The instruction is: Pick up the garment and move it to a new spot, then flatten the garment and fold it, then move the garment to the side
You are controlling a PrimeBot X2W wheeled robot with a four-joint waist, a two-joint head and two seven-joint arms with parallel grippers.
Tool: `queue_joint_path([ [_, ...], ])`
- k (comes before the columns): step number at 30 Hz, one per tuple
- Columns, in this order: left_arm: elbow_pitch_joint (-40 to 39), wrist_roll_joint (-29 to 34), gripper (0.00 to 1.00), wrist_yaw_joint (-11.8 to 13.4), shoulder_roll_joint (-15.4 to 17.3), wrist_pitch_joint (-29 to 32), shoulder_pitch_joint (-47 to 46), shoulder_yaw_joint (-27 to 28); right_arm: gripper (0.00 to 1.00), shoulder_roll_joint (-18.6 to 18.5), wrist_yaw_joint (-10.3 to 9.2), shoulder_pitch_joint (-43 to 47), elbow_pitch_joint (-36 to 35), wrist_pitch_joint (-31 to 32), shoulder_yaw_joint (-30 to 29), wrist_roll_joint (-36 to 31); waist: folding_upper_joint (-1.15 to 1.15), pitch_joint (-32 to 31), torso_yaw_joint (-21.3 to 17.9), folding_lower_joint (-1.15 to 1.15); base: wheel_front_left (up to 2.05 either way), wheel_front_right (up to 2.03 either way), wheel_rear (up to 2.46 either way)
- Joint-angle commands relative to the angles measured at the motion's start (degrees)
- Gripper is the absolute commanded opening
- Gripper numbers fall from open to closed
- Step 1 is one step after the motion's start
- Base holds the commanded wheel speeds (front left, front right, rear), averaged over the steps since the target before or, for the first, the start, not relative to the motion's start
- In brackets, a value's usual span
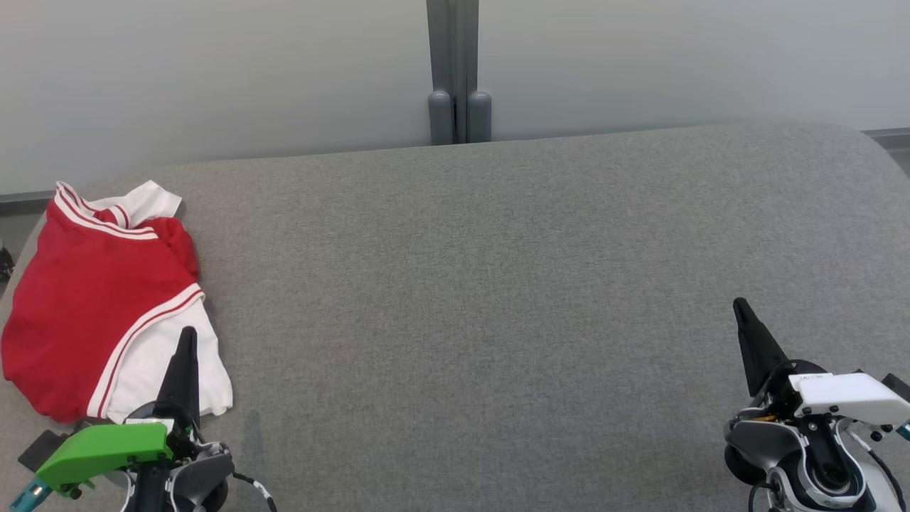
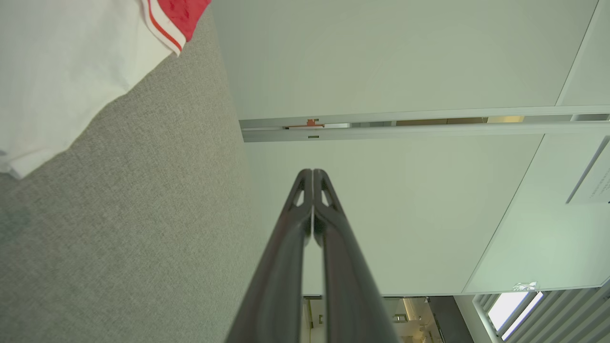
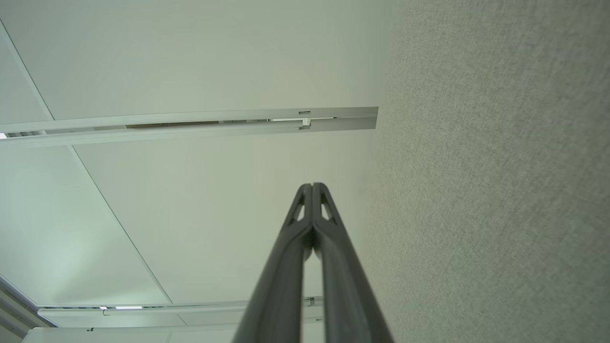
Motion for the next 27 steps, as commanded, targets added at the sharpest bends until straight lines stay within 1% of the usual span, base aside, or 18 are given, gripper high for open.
queue_joint_path([
  [1,0.0,0.3,0.0,-0.3,0.1,0.1,-0.9,0.1,0.0,0.0,0.05,-0.3,0.1,0.1,0.0,-0.2,0.0,0.0,0.0,0.0,0.0,0.0,0.0],
  [27,0.0,0.3,0.0,-0.3,0.1,0.1,-0.9,0.1,0.0,0.0,0.05,-0.3,0.1,0.1,0.0,-0.2,0.0,0.0,0.0,0.0,0.0,0.0,0.0],
])
